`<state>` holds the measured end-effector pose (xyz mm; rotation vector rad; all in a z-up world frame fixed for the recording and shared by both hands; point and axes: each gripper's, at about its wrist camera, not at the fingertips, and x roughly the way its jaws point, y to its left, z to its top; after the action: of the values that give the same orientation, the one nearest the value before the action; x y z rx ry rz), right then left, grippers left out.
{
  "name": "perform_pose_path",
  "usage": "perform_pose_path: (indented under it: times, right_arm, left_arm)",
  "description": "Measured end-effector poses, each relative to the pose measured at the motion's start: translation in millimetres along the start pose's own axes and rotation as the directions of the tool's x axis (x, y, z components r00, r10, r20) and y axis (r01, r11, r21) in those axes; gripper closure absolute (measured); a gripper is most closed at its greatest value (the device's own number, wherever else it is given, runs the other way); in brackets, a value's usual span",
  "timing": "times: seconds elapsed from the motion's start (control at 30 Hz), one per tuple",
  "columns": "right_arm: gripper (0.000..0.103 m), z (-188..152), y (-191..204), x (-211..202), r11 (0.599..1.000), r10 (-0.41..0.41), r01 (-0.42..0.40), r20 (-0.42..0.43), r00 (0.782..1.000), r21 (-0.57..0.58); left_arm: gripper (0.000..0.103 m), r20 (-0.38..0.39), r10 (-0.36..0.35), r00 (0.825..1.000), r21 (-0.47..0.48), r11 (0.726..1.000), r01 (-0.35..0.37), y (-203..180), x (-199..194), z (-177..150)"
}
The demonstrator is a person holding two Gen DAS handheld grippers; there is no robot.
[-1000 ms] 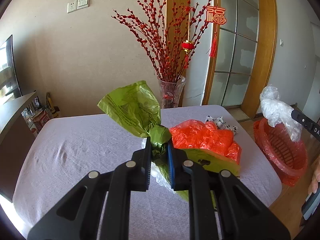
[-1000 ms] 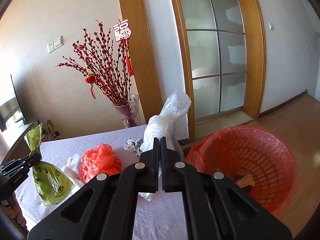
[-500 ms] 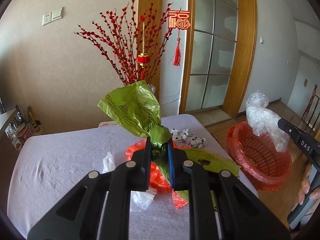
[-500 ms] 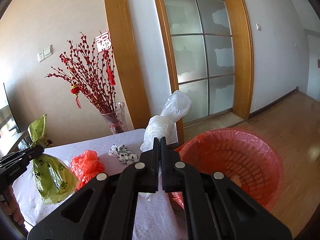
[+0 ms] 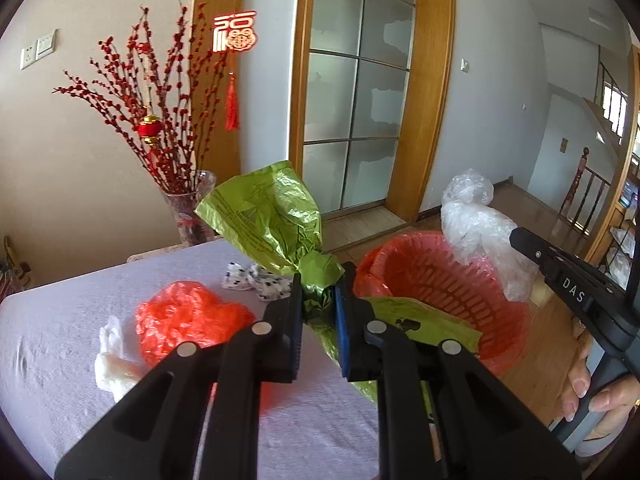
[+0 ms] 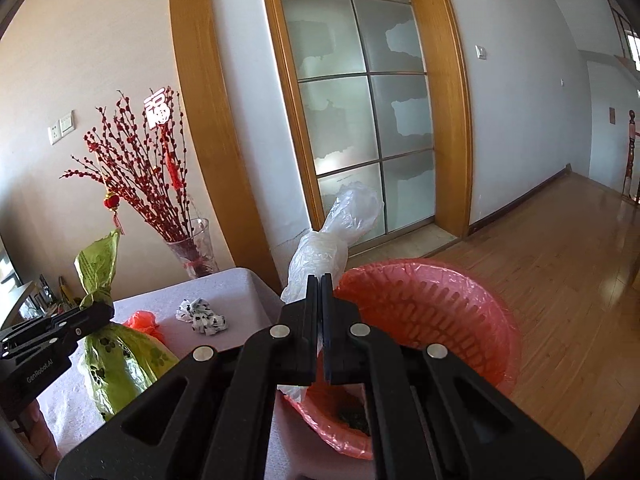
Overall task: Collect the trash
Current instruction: 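Carry the green and clear bags to the basket and open both grippers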
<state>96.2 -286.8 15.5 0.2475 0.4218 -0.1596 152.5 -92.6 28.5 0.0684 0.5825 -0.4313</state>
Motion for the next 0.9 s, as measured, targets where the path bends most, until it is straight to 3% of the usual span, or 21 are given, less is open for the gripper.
perform_pose_path:
  times: [0.47, 0.9]
  right_arm:
    - [0.101, -5.9, -56.5, -3.5, 0.995, -0.089, 0.089, -0.014, 0.996, 0.054]
    - [0.101, -7.4, -83.6, 4.6, 0.992, -0.072, 0.075, -0.028, 0.997, 0.103]
  left_arm:
    - [0.088, -0.063, -0.132, 0.989, 0.079, 0.987, 0.137, -85.5, 46.4, -5.2]
    - [0.088, -0.091, -0.165, 0.982, 0.107, 0.979, 0.175, -107.2, 91.1, 6.2]
